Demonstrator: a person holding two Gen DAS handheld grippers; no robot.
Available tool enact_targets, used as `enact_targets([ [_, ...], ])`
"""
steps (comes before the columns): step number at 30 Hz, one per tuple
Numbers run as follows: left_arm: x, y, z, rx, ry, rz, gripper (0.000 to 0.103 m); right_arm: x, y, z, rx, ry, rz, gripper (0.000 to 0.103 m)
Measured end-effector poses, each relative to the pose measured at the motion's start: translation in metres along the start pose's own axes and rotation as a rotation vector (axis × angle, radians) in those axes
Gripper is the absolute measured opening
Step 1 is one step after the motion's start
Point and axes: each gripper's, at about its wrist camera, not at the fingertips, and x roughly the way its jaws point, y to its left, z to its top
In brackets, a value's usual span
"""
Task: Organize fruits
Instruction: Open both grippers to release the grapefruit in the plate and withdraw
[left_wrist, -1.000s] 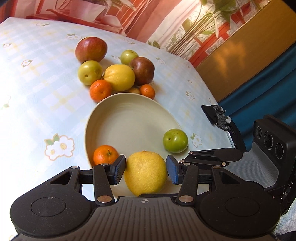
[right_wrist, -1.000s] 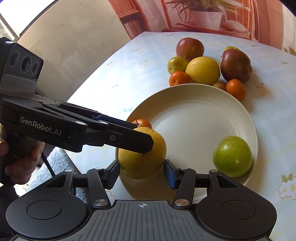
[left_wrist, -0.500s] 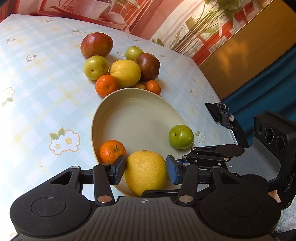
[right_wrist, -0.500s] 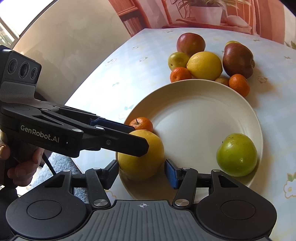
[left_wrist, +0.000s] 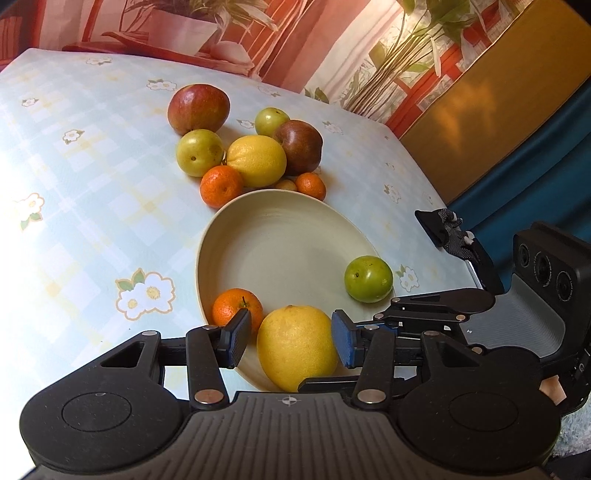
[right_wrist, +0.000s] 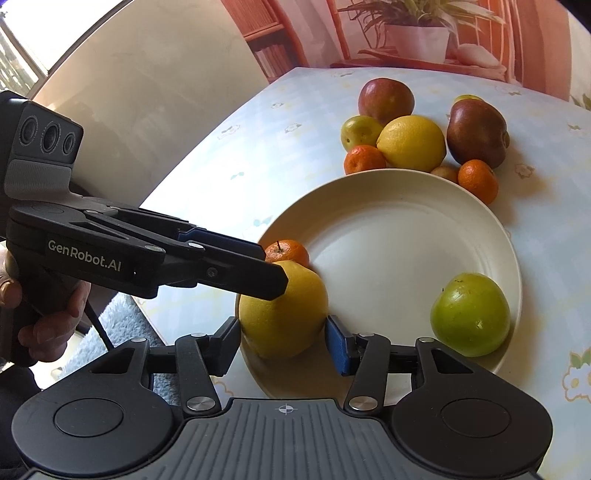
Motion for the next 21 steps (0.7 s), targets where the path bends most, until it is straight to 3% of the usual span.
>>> enact_targets([
  [10,-0.017,-0.002,0.006,0.046,-0.066,0.039,0.05,-0.001,-0.002,0.004,0.017,0.007,0.003,0.048],
  [21,-0.024,-0.004,0.015,0.058,-0.106,0.071,0.051,-0.023,-0.013,0.011,0.018,-0.053,-0.054,0.048],
])
